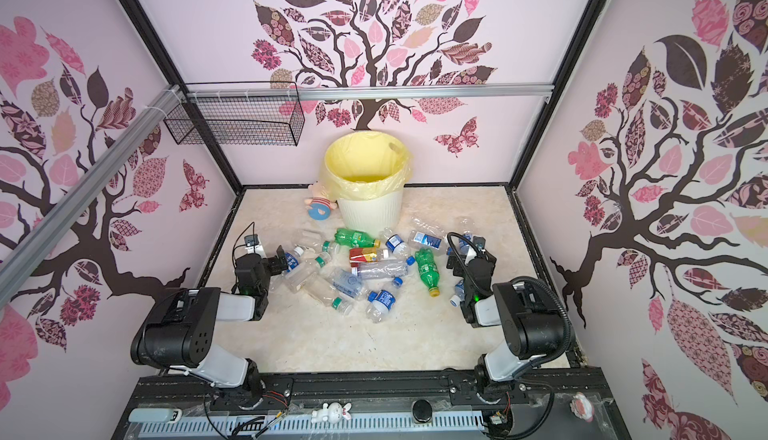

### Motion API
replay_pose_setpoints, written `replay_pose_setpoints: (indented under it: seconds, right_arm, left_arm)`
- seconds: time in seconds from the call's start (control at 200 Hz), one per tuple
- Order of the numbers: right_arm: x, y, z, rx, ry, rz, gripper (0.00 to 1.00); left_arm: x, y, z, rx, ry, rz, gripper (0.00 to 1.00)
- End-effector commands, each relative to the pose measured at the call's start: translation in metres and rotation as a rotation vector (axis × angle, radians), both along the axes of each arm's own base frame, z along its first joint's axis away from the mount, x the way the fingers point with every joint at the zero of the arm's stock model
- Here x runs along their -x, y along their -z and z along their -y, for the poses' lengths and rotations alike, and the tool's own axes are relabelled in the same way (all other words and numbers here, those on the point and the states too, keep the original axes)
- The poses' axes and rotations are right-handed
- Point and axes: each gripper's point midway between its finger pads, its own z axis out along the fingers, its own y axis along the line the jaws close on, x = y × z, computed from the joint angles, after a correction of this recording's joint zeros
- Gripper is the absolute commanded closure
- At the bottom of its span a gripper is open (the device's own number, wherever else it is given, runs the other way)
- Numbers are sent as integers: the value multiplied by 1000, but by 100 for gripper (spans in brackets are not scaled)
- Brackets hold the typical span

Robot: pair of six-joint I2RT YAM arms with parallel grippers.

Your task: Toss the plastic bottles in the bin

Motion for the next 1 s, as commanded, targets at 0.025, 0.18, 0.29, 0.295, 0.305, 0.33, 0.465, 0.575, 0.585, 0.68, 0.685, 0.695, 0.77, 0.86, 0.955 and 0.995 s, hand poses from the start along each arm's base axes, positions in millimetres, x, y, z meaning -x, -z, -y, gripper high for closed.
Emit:
replay_pose_setpoints:
  seconds: [0.025, 0.18, 0.29, 0.295, 0.305, 0.33, 0.465, 0.575, 0.585, 0.68, 0.685, 0.695, 0.77, 0.86, 0.955, 0.995]
  right_arm:
    - [-6, -13, 0, -6, -2, 44, 0]
    - [-7, -13, 0, -6, -3, 43, 1]
    - [-7, -13, -1, -9, -3, 44, 0]
    - [-6, -13, 0, -9, -3, 44, 0]
    - [-6, -13, 0, -8, -3, 44, 0]
    - [-6, -13, 0, -6, -2, 45, 0]
    - [-4, -20, 6, -8, 37, 66, 1]
    - [-11, -28, 11, -13, 73, 8, 1]
    - [-11, -28, 12, -14, 79, 4, 0]
    - [-5, -38, 26, -30, 170, 7, 1]
    - [-5, -39, 27, -31, 174, 10, 1]
    - [-4, -41, 28, -34, 182, 14, 1]
    - [0, -49, 40, -60, 264, 20, 1]
    - [2, -51, 56, -132, 406, -47, 1]
    - [1, -54, 61, -208, 503, -148, 0]
    - [0, -58, 60, -233, 522, -191, 1]
  left_arm:
    - [-6, -11, 1, -2, 6, 35, 3]
    - [-5, -11, 1, -3, 7, 33, 3]
    - [-5, -11, 1, -3, 7, 33, 3]
    - [-5, -11, 1, -3, 7, 33, 3]
    - [-5, -11, 1, -3, 7, 33, 3]
    - [-5, -11, 1, -3, 7, 33, 3]
    - [-5, -12, 1, -3, 5, 38, 3]
    - [-3, -22, -8, -4, -61, 35, 3]
    - [-2, -23, -8, -4, -60, 26, 3]
    - [-1, -31, -13, -23, -86, -24, 3]
    - [-1, -31, -13, -24, -88, -25, 3]
    - [0, -32, -14, -28, -92, -31, 3]
    - [8, -38, -27, -43, -171, -44, 3]
    - [18, -46, -33, -28, -229, -62, 3]
    - [21, -54, -27, -11, -251, -129, 3]
    - [23, -56, -22, 4, -259, -177, 3]
